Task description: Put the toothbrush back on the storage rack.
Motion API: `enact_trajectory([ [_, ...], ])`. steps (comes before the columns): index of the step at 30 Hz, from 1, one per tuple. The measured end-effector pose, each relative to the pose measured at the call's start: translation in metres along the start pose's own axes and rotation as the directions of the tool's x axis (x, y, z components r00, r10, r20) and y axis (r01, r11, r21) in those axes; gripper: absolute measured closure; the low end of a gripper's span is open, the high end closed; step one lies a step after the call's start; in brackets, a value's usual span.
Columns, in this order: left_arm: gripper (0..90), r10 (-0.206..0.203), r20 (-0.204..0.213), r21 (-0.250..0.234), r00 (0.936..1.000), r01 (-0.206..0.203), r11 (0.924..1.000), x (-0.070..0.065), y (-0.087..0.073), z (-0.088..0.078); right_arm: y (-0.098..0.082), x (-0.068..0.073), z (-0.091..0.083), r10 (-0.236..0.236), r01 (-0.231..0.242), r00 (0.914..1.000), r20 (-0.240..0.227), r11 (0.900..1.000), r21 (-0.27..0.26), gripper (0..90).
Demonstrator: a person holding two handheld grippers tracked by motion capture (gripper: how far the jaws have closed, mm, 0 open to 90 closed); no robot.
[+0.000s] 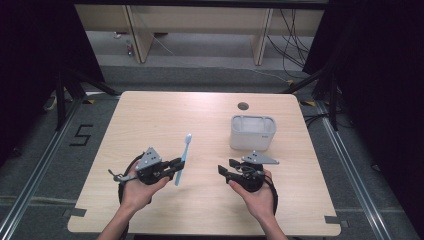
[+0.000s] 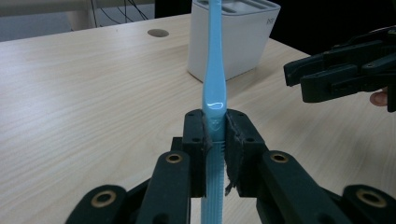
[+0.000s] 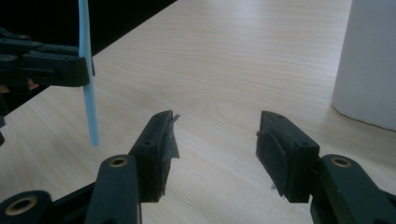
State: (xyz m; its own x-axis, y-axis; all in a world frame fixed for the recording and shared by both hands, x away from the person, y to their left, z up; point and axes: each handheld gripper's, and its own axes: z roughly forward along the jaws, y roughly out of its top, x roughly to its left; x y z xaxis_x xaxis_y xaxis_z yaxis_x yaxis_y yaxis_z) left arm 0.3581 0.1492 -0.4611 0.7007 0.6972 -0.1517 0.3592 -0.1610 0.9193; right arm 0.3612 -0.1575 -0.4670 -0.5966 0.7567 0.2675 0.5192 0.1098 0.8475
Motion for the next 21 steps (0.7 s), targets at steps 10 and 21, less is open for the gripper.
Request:
enact_trajectory([
  [10, 78.5, 0.013, 0.013, -0.073, 0.9998, -0.012, 0.9972, -0.004, -0.001, 0.005, 0.017, 0.017, 0.004, 0.015, -0.02, 0.9986, -0.051, 0.996, -0.091, 56.2],
  [21, 78.5, 0.014, 0.01, -0.084, 0.9998, -0.013, 0.9964, -0.011, 0.0, 0.011, 0.032, 0.04, 0.018, -0.008, -0.009, 0.9924, -0.122, 0.99, -0.139, 62.3],
])
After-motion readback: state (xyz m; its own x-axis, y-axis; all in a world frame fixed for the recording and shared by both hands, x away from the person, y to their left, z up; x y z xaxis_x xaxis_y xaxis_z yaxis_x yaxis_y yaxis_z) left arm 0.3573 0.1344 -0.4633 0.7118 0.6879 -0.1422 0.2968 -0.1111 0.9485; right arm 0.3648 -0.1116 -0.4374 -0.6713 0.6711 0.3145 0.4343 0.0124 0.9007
